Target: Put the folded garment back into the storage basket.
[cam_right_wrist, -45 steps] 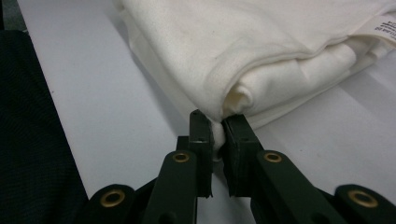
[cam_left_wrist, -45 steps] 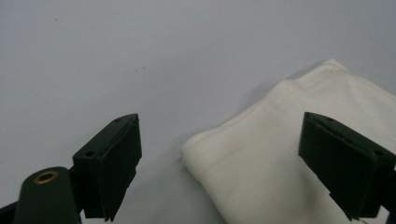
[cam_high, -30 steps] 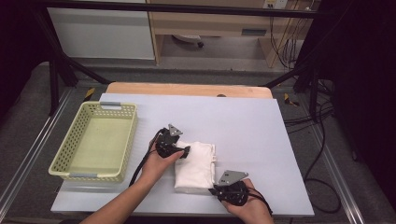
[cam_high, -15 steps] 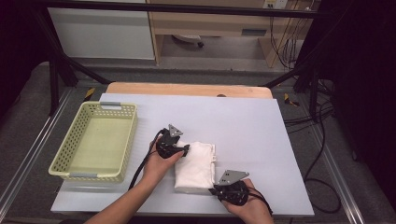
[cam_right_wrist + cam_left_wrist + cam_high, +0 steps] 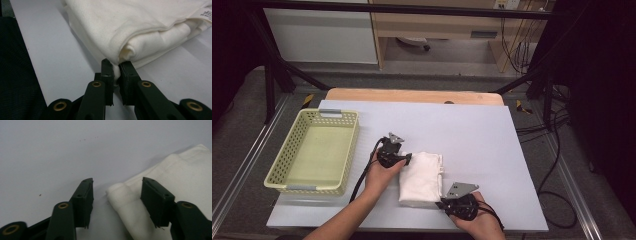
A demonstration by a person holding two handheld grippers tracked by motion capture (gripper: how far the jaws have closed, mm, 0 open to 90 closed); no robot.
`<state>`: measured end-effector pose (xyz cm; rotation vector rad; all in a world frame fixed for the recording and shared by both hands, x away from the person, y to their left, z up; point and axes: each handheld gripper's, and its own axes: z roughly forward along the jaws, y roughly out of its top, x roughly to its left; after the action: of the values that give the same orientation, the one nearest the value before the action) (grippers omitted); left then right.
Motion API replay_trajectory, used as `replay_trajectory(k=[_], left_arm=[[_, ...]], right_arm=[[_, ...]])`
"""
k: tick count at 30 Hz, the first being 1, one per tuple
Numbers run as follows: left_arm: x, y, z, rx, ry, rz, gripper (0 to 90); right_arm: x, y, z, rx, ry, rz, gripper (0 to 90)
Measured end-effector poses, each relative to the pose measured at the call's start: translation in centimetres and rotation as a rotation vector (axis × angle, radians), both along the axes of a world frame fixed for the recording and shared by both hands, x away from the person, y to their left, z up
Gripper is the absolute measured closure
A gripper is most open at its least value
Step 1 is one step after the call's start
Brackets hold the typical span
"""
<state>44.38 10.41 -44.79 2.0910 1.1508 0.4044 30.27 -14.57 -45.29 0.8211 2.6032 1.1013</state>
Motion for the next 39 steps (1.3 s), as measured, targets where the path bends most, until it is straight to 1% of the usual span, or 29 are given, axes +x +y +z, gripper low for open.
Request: replay_trajectory(k=[3,4,7,9,10,12,14,17,18,20,21,23,28,32,35,39], left_arm=[[-0.6,-0.1,-0.2,-0.026,-0.003,-0.018,59.1],[-0.7,-0.2,-0.2,-0.027,-0.004,-0.026,61.9],[-1.0,-0.4,0.0,-0.035,0.014,-0.058,73.4],[-1.1,-0.5,0.0,-0.034,0.019,-0.067,77.2],[-1.2,-0.5,0.1,-0.034,0.018,-0.068,77.9],[-1.2,-0.3,0.3,-0.049,0.02,-0.064,79.5],[-1.3,-0.2,0.6,-0.056,0.004,-0.057,80.5],[-1.5,-0.1,1.3,-0.095,-0.012,-0.041,81.3],[-1.5,-0.1,1.6,-0.113,-0.011,-0.039,81.5],[-1.6,-0.2,2.2,-0.136,-0.01,-0.042,81.7],[-1.6,-0.2,2.4,-0.145,-0.004,-0.047,81.8],[-1.6,-0.3,3.0,-0.159,-0.005,-0.051,81.9],[-1.7,-0.6,4.0,-0.159,-0.007,-0.074,82.0],[-1.6,-1.0,4.6,-0.17,-0.012,-0.081,82.0],[-1.6,-1.3,4.9,-0.159,-0.016,-0.096,82.1],[-1.3,-1.6,5.0,-0.161,-0.012,-0.107,82.0]], right_arm=[[0.0,0.0,0.0,0.0,0.0,0.0,82.6],[0.0,0.0,0.0,0.0,0.0,0.0,82.6],[0.0,0.0,0.0,-0.001,0.002,-0.001,82.6],[0.0,0.0,0.0,0.0,0.003,-0.002,82.6],[0.0,0.0,0.0,-0.001,0.004,-0.004,82.6],[0.0,0.1,0.1,-0.002,-0.002,0.001,82.7],[0.0,0.0,0.1,0.005,-0.001,0.003,83.0],[0.0,-0.2,0.5,0.04,-0.006,-0.005,83.4],[0.1,-0.3,0.6,0.056,-0.008,-0.011,83.5],[0.1,-0.4,0.8,0.072,-0.014,-0.019,83.6],[0.1,-0.5,0.9,0.081,-0.023,-0.021,83.7],[0.1,-0.6,1.0,0.098,-0.03,-0.029,83.7],[0.3,-1.1,1.2,0.108,-0.049,-0.061,83.9],[0.5,-1.5,1.3,0.12,-0.052,-0.097,84.0],[0.5,-1.6,1.4,0.131,-0.06,-0.103,84.0],[0.4,-1.5,1.6,0.138,-0.078,-0.113,84.1]])
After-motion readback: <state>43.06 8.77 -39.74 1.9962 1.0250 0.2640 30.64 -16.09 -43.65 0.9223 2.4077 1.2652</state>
